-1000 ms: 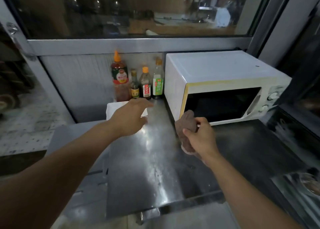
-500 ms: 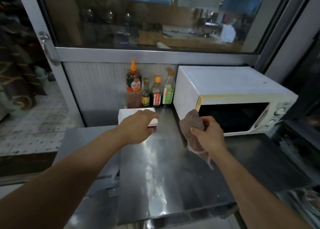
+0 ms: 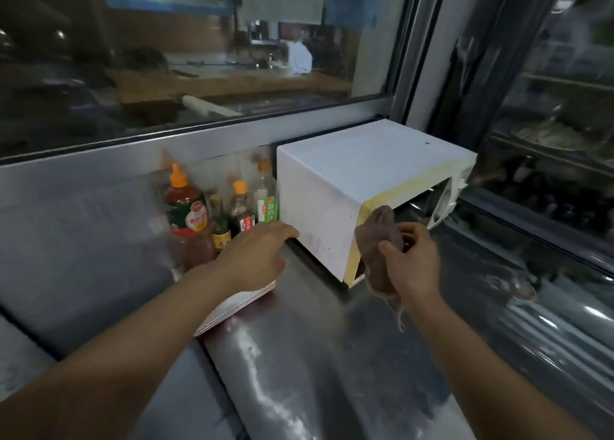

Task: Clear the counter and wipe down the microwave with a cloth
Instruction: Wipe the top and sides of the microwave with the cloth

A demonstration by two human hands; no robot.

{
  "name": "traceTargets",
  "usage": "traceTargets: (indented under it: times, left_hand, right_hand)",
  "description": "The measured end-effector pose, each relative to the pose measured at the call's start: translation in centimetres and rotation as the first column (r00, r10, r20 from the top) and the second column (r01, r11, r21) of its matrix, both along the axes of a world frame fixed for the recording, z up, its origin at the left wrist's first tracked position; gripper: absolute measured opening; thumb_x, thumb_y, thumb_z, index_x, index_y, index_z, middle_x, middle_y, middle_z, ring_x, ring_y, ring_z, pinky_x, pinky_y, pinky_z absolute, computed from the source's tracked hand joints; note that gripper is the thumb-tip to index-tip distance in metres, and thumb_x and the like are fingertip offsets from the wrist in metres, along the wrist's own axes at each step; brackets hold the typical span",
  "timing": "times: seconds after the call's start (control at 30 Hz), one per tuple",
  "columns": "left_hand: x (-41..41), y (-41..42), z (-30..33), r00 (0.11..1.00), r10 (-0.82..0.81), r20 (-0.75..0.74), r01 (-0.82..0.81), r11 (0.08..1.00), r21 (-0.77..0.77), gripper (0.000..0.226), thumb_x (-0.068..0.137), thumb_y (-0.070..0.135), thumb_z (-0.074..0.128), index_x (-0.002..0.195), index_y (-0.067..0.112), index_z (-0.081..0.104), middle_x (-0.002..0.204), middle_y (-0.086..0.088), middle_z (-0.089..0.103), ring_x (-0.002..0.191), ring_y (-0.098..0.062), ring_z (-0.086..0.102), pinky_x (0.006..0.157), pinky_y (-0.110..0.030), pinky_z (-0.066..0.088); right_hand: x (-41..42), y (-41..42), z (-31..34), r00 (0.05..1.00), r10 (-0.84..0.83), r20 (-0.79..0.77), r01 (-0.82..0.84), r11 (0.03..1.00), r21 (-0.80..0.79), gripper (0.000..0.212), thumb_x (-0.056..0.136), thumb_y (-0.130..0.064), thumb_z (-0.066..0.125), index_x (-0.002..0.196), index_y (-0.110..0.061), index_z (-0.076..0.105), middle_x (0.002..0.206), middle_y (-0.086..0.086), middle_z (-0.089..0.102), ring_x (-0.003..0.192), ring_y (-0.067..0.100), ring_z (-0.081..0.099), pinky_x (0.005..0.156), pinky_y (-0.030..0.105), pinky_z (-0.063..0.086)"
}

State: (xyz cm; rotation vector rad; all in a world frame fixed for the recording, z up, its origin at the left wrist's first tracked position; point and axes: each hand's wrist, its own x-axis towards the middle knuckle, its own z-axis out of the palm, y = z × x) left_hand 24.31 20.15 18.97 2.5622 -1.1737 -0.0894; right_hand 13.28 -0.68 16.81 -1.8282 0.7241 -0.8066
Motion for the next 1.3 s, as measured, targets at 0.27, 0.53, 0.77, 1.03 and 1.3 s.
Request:
traceTargets:
  times: [0.27, 0.53, 0.77, 1.03, 1.3]
  left_hand:
    - [5.1, -1.9, -0.5, 0.993, -0.119, 0.008, 0.119, 0.993, -0.021, 0.050, 0.090, 0.018, 0.055, 0.138, 0.020, 0.041, 0.143, 0.002, 0.041, 0.132, -0.017, 0.036, 0.108, -0.031, 0.032]
    - [9.1, -4.0, -2.8, 0.992, -0.112, 0.050, 0.113, 0.993, -0.022, 0.053, 0.090, 0.017, 0.055, 0.140, 0.020, 0.038, 0.147, 0.003, 0.038, 0.135, -0.015, 0.032, 0.111, -0.031, 0.029]
    - [13.1, -5.9, -3.2, 0.978, -0.090, 0.188, 0.112, 0.987, -0.111, 0.066, 0.084, 0.009, 0.059, 0.144, 0.016, 0.033, 0.151, -0.004, 0.032, 0.138, -0.024, 0.029, 0.112, -0.039, 0.028]
    - [19.4, -10.1, -3.1, 0.941, -0.101, 0.324, 0.122, 0.992, -0.044, 0.079, 0.085, 0.010, 0.057, 0.149, 0.024, 0.014, 0.159, 0.001, 0.011, 0.145, -0.020, 0.010, 0.115, -0.045, 0.016]
    - [22.7, -10.0, -5.4, 0.921, -0.177, 0.346, 0.246, 0.955, -0.166, 0.084, 0.074, 0.001, 0.058, 0.146, 0.026, 0.024, 0.155, 0.003, 0.023, 0.143, -0.019, 0.016, 0.112, -0.046, 0.019]
  right_hand:
    - [5.6, -0.3, 2.7, 0.995, -0.033, 0.095, 0.078, 0.856, -0.512, 0.039, 0.072, 0.009, 0.060, 0.106, -0.008, 0.068, 0.113, 0.007, 0.060, 0.098, 0.019, 0.058, 0.085, 0.027, 0.048]
    - [10.5, -3.6, -3.4, 0.992, 0.102, -0.075, -0.096, 0.218, -0.971, 0.028, 0.072, 0.013, 0.064, 0.098, 0.004, 0.069, 0.120, 0.019, 0.055, 0.102, 0.041, 0.059, 0.083, 0.045, 0.048]
    - [10.6, -5.9, -5.2, 0.971, -0.003, -0.240, -0.238, -0.138, -0.961, 0.035, 0.089, -0.013, 0.047, 0.119, -0.013, 0.065, 0.139, 0.004, 0.052, 0.135, 0.026, 0.040, 0.114, 0.049, 0.018]
    - [11.8, -5.2, -6.4, 0.957, -0.222, -0.185, -0.235, -0.222, -0.946, 0.048, 0.091, -0.009, 0.029, 0.132, -0.009, 0.054, 0.149, 0.009, 0.039, 0.139, 0.034, 0.032, 0.113, 0.053, 0.021]
    - [12.1, -3.4, -13.7, 0.839, -0.362, -0.407, -0.521, -0.314, -0.794, 0.054, 0.079, -0.019, 0.031, 0.121, -0.009, 0.064, 0.145, 0.006, 0.043, 0.139, 0.027, 0.028, 0.115, 0.047, 0.001]
